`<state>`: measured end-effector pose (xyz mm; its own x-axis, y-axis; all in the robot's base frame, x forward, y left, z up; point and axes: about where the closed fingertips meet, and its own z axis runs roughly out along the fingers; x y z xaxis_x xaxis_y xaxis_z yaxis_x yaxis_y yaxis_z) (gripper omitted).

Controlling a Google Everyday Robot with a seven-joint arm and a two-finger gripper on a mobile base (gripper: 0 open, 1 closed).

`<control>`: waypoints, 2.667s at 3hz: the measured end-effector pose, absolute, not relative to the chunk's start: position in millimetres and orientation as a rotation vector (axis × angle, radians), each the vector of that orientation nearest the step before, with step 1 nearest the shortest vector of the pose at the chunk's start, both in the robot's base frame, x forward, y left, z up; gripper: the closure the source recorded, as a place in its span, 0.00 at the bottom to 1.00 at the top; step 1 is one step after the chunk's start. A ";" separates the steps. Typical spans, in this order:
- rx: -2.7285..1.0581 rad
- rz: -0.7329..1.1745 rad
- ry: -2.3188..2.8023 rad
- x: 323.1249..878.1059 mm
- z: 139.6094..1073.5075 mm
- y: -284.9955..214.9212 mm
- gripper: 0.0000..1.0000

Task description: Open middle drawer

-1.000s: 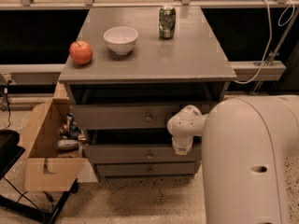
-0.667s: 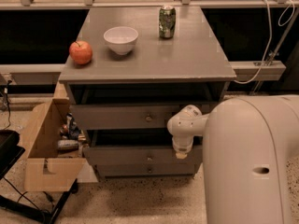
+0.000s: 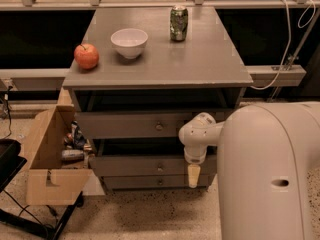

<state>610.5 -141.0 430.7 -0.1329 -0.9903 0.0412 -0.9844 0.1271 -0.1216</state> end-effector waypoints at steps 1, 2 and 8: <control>-2.012 -0.160 2.365 618.7 423.5 -146.5 0.00; -1.977 -0.128 2.416 623.9 407.6 -151.1 0.14; -1.833 -0.057 2.543 585.3 411.5 -147.4 0.35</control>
Offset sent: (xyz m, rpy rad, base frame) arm 0.0225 -0.0154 -0.0451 0.0237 0.0759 -0.1256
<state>585.3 -147.4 411.5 -0.3168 -0.9484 0.0162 -0.9481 0.3161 -0.0331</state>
